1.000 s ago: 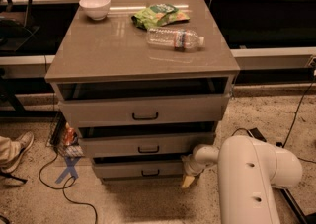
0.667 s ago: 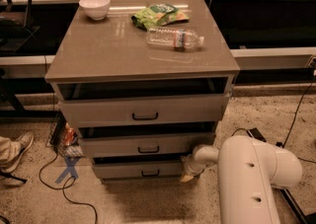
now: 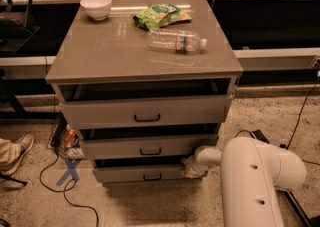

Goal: Open bottom drawer

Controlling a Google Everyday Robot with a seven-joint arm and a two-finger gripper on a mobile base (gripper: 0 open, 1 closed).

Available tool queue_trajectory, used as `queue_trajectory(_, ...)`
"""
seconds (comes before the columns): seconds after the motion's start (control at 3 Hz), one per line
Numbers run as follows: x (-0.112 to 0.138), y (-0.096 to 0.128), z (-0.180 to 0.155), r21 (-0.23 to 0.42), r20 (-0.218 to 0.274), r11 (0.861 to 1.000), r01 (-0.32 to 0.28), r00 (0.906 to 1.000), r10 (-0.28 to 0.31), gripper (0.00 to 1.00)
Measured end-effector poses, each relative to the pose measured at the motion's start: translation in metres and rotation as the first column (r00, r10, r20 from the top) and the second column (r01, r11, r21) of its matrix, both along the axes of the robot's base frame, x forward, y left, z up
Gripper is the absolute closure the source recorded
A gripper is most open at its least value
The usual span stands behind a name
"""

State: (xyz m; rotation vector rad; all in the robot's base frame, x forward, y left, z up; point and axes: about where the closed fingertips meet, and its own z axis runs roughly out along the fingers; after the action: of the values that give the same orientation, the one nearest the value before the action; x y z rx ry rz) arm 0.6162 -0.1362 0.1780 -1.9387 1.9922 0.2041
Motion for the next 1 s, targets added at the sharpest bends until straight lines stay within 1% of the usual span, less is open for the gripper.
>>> queue_trajectory(0.33,0.0000,0.0000,0.0038,0.000,0.000,1.000,0.000,1.0000,0.000,1.00)
queue_trajectory(1.0,0.0000,0.0000,0.0129,0.000,0.000,1.000,0.000,1.0000,0.000,1.00)
